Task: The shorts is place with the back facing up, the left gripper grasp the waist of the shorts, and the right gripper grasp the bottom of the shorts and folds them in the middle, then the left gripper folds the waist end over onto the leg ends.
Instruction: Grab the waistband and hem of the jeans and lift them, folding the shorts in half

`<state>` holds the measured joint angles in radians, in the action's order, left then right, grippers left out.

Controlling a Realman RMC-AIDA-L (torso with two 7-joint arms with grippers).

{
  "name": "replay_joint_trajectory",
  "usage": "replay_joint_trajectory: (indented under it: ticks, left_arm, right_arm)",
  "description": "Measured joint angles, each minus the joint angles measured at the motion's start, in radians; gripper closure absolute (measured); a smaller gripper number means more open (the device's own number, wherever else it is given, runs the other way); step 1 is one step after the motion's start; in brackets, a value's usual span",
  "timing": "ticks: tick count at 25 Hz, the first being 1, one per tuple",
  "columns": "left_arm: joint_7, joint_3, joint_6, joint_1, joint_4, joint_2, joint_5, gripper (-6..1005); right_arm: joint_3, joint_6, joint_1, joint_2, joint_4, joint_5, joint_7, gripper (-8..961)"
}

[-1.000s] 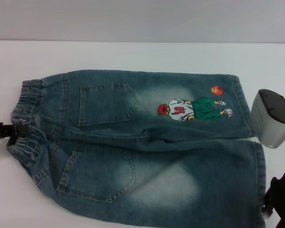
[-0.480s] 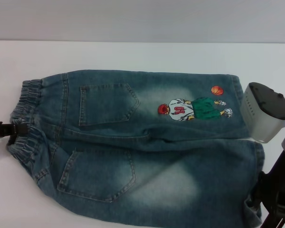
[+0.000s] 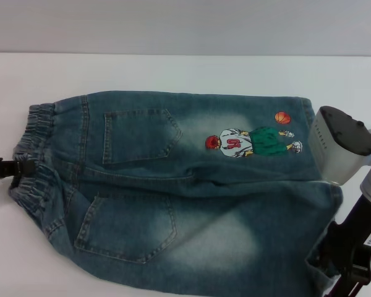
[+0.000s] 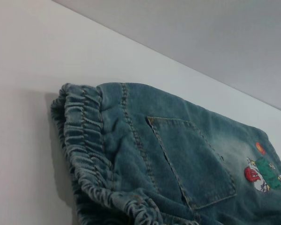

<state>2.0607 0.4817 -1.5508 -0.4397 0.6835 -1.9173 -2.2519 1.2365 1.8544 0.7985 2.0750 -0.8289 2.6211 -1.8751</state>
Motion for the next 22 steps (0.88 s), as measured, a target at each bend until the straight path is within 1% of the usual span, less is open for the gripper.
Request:
replay_joint_trajectory:
  ticks: [4,9,20,22]
  left_arm:
    - [-0.005,-0.001,0.0,-0.002,-0.004,0.0,0.0,964]
    - [-0.005,-0.003,-0.005,-0.002,-0.005,0.0,0.0,964]
    - [-0.007,-0.004,-0.006,0.002,-0.005,-0.001,0.0,964]
    - [-0.007,-0.004,-0.006,0.002,-0.005,-0.002,0.0,964]
  right_arm:
    - [0.0,-0.008,-0.004,0.0,0.0,-0.007,0.0,255]
    - [0.0,-0.02,-0.006,0.001,0.001,-0.01,0.001,417]
    - [0.033,-0.038,-0.009,0.001,0.022,-0.007,0.001,652]
    - [0.035,-0.041,-0.011,0.001,0.024,-0.007,0.001,877]
